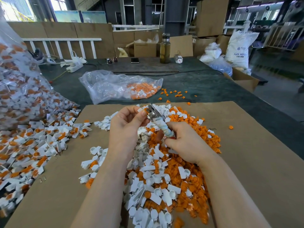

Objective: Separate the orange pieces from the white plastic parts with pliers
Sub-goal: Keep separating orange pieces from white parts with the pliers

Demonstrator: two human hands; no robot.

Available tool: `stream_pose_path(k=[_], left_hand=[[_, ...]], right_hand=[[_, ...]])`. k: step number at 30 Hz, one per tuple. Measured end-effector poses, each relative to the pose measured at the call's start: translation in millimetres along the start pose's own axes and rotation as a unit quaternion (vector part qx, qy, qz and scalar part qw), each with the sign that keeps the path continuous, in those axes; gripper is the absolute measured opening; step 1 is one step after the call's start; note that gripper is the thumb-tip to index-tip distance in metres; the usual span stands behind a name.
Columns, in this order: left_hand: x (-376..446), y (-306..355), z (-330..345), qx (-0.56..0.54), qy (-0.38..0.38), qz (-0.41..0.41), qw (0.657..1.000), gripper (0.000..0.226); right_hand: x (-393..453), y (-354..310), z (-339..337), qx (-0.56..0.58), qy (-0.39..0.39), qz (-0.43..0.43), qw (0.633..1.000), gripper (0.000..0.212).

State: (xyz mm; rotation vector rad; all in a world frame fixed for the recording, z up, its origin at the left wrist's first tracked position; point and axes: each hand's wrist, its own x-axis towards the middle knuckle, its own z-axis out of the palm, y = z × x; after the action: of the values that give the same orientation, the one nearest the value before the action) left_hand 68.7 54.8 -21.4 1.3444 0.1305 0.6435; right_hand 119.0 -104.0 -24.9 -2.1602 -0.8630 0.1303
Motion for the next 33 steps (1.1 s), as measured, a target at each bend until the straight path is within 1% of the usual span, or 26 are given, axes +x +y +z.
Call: stream_pose_path(k=[4, 8, 10, 13, 16, 18, 23, 26, 28, 30, 33], left_hand=[[-0.5, -0.1, 0.0, 0.005, 0.001, -0.002, 1.0, 0.011], [0.8, 0.7, -1.2, -0.006, -0.004, -0.029, 1.0, 0.011], [1.1, 1.6, -2.4, -0.025, 0.0, -0.056, 0.998, 0.009], [2.7, 5.6, -11.2, -0.105, 0.047, -0.13, 0.985, 0.003], [8.9, 10.5, -27.7, -0.208, 0.145, -0.204, 0.946, 0.011], [13.9, 13.3, -41.3, -0.279, 0.218, -0.223, 0.908, 0.011], [22.7, 10.5, -72.7, -0.424, 0.323, -0.208, 0.82, 0.009], [23.4, 7.2, -82.9, -0.476, 0.363, -0.182, 0.78, 0.009], [22.9, 6.4, -87.7, -0.497, 0.374, -0.159, 0.766, 0.017], [21.3, 7.2, -89.3, -0.504, 0.381, -0.14, 0.762, 0.023], [18.2, 10.0, -87.4, -0.505, 0.39, -0.128, 0.759, 0.026]], right_hand=[[1.0, 0.8, 1.8, -0.008, 0.003, 0.005, 1.0, 0.008], [2.9, 1.7, 3.5, -0.026, 0.008, 0.008, 1.0, 0.008], [3.0, 2.0, 5.1, -0.034, 0.02, 0.004, 0.999, 0.007], [3.2, 3.6, 8.0, -0.059, 0.048, -0.005, 0.997, 0.006], [4.8, 7.2, 8.1, -0.086, 0.09, -0.005, 0.992, 0.005], [5.9, 10.0, 7.1, -0.103, 0.115, 0.001, 0.988, 0.006], [7.7, 17.8, 6.5, -0.145, 0.154, 0.043, 0.976, 0.005], [9.6, 22.8, 6.7, -0.178, 0.162, 0.064, 0.969, 0.006], [10.3, 25.6, 6.0, -0.19, 0.158, 0.08, 0.966, 0.008], [10.5, 27.3, 5.3, -0.206, 0.156, 0.094, 0.962, 0.01], [10.7, 28.0, 5.5, -0.231, 0.155, 0.11, 0.954, 0.016]])
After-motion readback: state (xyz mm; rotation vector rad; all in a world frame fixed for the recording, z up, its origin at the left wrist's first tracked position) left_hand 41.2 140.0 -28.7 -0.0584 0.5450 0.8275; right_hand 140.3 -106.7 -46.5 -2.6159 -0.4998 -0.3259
